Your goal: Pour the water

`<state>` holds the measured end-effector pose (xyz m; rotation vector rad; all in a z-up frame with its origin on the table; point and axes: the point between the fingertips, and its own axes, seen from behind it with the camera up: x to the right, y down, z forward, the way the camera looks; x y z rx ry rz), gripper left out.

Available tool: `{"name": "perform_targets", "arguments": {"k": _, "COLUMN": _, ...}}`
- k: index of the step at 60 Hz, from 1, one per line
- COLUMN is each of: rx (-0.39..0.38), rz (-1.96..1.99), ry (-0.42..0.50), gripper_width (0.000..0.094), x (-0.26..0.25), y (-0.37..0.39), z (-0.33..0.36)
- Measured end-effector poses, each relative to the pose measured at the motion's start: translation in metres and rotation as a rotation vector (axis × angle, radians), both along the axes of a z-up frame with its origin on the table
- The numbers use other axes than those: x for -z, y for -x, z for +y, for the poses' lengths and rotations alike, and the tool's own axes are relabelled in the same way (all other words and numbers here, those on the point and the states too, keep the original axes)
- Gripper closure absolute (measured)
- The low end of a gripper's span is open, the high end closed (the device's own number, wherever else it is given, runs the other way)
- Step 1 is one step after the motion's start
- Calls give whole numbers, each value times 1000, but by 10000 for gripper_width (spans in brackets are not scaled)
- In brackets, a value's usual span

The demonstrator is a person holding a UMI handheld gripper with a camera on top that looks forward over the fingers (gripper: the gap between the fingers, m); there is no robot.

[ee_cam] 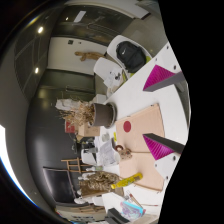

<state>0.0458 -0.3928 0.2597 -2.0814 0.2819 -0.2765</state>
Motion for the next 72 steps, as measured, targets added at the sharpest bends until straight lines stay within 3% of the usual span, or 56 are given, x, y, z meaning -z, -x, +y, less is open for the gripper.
{"name": "perform_targets", "arguments": {"k": 15, "rx": -96, "rz": 36, "ry": 43, "gripper_width": 72, "x": 32, "y": 71, "z": 26}}
{"name": "perform_targets", "arguments": {"k": 28, "rx": -258, "rz": 63, "ry": 36, "gripper_width": 71, "x": 73, "y": 194, "z": 74}}
{"name": "perform_targets", "arguments": {"k": 37, "rx": -326, "rz": 55, "ry": 7, "gripper_width": 73, "x": 112, "y": 270, "z": 122}}
{"name": "perform_targets", "arguments": {"k": 49, "rx": -348, "rz": 74, "ry": -53, "gripper_width": 76, "x": 148, "y": 335, "z": 211}}
{"name": "perform_targets", "arguments": {"k": 64, "rx": -331, "rz": 54, "ry": -108, "gripper_width": 77, "x": 185, "y": 365, "z": 307}}
{"name": "perform_targets", "arguments": {"k": 72, "rx": -314, "rz": 52, "ry": -117, "gripper_width": 195, "x": 203, "y": 370, "z": 334}}
